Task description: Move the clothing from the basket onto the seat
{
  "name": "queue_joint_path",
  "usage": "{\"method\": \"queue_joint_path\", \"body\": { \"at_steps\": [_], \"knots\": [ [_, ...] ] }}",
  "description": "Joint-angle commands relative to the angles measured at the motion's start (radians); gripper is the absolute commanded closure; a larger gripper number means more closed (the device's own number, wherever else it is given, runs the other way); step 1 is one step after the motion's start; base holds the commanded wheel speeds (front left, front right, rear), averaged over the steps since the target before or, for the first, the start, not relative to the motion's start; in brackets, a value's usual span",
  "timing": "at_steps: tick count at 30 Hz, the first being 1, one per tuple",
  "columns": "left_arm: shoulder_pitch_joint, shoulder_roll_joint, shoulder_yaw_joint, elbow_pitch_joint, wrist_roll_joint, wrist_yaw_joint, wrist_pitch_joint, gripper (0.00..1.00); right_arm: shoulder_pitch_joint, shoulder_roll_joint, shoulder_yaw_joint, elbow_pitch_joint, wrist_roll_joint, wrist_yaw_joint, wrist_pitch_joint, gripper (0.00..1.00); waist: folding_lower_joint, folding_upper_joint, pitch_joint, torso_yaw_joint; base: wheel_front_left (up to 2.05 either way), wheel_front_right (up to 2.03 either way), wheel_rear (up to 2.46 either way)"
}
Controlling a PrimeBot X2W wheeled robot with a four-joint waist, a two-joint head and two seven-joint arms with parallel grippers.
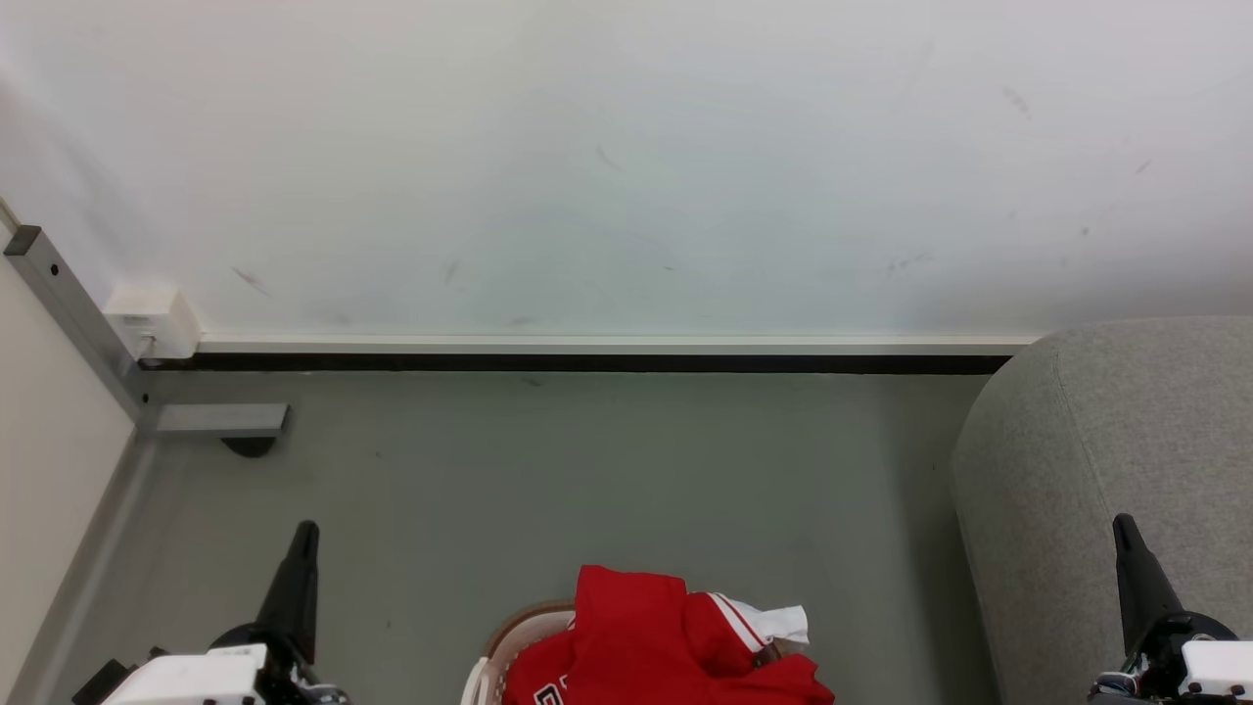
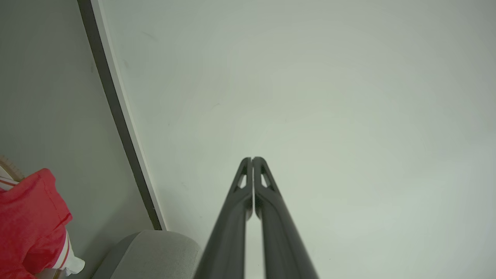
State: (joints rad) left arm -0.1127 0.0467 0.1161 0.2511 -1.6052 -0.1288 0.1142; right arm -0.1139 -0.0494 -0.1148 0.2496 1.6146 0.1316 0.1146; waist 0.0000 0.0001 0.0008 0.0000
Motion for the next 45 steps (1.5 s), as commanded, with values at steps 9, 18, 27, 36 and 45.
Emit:
{"method": "queue_joint_path", "body": {
  "at_steps": [9,18,27,36,45],
  "knots": [
    [-0.005,0.007,0.000,-0.002,-0.013,-0.005,0.004,1.00,-0.003,-0.001,-0.003,0.001,-0.006,-0.002,0.003,1.00,0.0000,-0.0001,0.000,0.000,0.00,0.00,0.00],
    [-0.005,0.007,0.000,-0.002,-0.013,-0.005,0.004,1.00,-0.003,-0.001,-0.003,0.001,-0.006,-0.002,0.003,1.00,0.0000,-0.0001,0.000,0.000,0.00,0.00,0.00],
    [-0.005,0.007,0.000,-0.002,-0.013,-0.005,0.004,1.00,-0.003,-0.001,-0.003,0.001,-0.006,-0.002,0.003,1.00,0.0000,-0.0001,0.000,0.000,0.00,0.00,0.00],
    [-0.005,0.007,0.000,-0.002,-0.013,-0.005,0.004,1.00,-0.003,-0.001,-0.003,0.001,-0.006,-0.002,0.003,1.00,0.0000,-0.0001,0.000,0.000,0.00,0.00,0.00],
    [-0.005,0.007,0.000,-0.002,-0.013,-0.005,0.004,1.00,-0.003,-0.001,-0.003,0.001,-0.006,-0.002,0.003,1.00,0.0000,-0.0001,0.000,0.000,0.00,0.00,0.00]
  ]
}}
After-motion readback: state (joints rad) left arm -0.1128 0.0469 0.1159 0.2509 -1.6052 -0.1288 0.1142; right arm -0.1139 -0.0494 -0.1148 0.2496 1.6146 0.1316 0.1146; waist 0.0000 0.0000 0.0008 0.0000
